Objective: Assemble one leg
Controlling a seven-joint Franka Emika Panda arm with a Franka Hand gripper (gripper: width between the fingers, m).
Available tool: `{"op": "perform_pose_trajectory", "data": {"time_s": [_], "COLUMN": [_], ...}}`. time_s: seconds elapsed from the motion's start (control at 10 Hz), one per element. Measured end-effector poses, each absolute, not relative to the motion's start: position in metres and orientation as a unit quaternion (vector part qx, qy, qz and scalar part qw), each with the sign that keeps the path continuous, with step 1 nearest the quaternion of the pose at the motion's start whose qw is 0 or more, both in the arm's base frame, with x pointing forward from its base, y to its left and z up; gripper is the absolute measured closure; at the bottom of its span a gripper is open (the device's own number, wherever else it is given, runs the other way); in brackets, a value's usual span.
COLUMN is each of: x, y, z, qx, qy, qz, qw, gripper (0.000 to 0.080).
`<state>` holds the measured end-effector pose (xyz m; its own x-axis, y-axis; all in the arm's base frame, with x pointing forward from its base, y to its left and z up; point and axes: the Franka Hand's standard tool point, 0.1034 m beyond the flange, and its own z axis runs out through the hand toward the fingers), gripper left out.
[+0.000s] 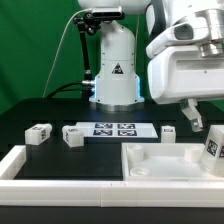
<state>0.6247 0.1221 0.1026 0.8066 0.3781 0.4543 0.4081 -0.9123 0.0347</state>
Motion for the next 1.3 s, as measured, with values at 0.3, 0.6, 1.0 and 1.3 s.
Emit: {"op": "perform_pose_trajectory", "data": {"time_s": [0.3, 0.6, 1.0, 1.3], "x": [0.618, 0.617, 0.621, 0.621], "y": [0.126, 0.130, 0.130, 0.130], "z": [0.090, 0.088, 0.087, 0.087], "qx": [-0.972, -0.975, -0.975, -0.975], "qy": [-0.207, -0.213, -0.212, -0.212], "qz": [-0.100, 0.026, 0.028, 0.028], "qw": [0.051, 0.060, 0.062, 0.062], "gripper": [0.0151, 0.0151, 0.0151, 0.0241]}}
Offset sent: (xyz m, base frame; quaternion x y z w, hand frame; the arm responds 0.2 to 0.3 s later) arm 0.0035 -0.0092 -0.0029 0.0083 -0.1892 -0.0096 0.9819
